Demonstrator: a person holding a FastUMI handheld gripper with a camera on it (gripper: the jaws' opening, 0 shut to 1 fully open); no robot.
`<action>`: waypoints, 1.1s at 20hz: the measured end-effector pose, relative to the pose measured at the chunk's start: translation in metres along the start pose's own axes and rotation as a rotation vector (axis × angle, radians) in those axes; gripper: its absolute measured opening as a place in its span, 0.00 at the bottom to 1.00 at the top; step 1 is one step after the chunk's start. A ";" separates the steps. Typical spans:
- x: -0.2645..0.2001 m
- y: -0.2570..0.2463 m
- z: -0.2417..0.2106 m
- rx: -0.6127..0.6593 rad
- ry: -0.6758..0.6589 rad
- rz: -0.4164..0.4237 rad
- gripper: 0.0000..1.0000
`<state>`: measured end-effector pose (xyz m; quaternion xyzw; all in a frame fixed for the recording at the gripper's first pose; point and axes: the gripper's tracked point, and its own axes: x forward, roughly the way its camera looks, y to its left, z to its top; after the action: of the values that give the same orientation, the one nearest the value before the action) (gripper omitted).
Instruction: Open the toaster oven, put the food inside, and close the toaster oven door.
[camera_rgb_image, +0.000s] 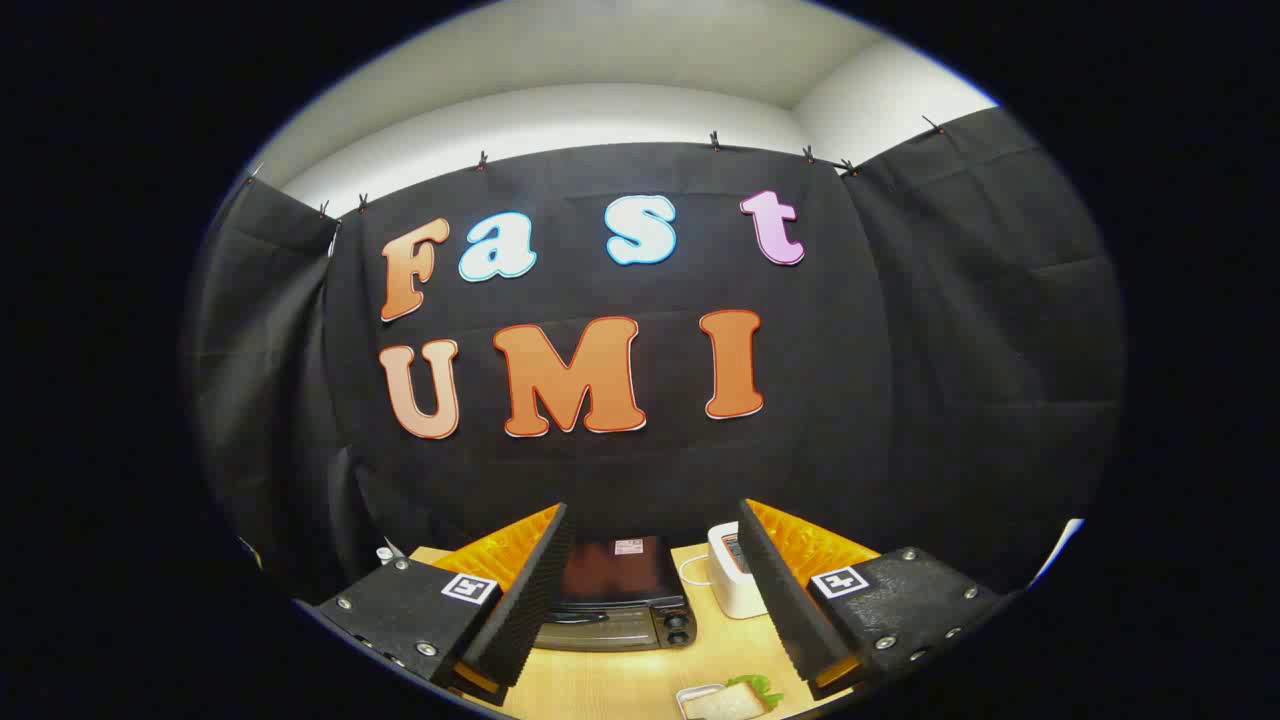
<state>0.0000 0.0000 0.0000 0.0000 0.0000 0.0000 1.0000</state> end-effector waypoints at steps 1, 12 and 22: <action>0.001 -0.003 0.000 -0.019 -0.004 -0.012 0.98; 0.014 -0.001 0.003 -0.039 -0.006 -0.012 0.98; 0.032 0.015 0.011 -0.018 -0.056 0.012 0.98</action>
<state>0.0319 0.0148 0.0114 -0.0092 -0.0279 0.0060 0.9996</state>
